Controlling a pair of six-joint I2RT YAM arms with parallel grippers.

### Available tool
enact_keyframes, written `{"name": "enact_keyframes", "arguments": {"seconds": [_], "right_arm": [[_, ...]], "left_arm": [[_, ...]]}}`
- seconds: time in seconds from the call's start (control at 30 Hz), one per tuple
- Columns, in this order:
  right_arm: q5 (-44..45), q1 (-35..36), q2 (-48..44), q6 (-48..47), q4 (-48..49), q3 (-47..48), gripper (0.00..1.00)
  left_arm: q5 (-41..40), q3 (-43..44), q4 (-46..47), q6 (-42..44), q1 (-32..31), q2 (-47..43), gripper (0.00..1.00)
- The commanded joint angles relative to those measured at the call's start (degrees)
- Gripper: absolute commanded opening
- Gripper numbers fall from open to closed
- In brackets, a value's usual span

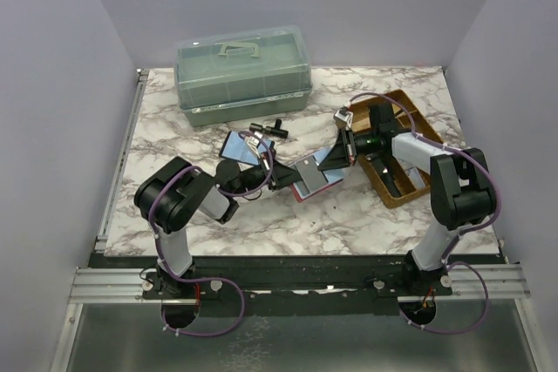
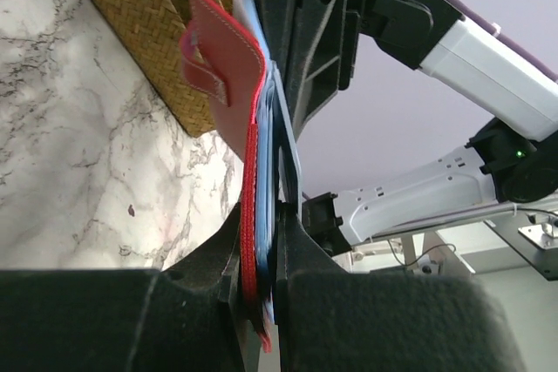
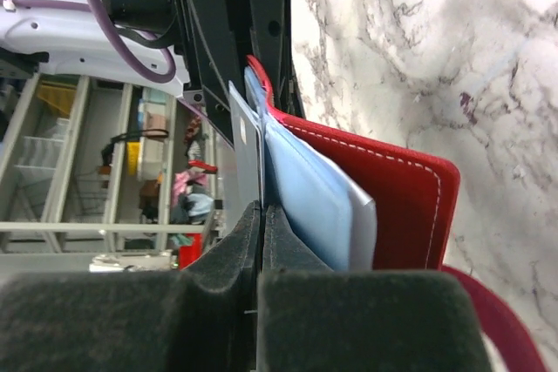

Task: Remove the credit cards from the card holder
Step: Remove the credit card from the card holder.

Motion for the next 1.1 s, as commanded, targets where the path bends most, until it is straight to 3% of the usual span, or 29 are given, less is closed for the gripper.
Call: {"name": "enact_keyframes", "arguments": {"seconds": [0.0,0.37,1.07], "right_arm": [[-3.8,-2.7,-2.7,3.6,5.4,-2.3,0.00],[-9.0,-4.8,-4.2,13.9,19.8,-7.3,0.00],[-6.5,-11.9,-7.6,11.5,17.4,-8.2,0.00]], "left_arm": [[2.6,-1.6,10.1,1.0,1.4,-3.2,0.00],[6.0,-0.1,10.2,-0.5,2.8,-5.2,0.00],[7.7,-4.9,10.1,-0.9,4.0,0.1,0.00]]}}
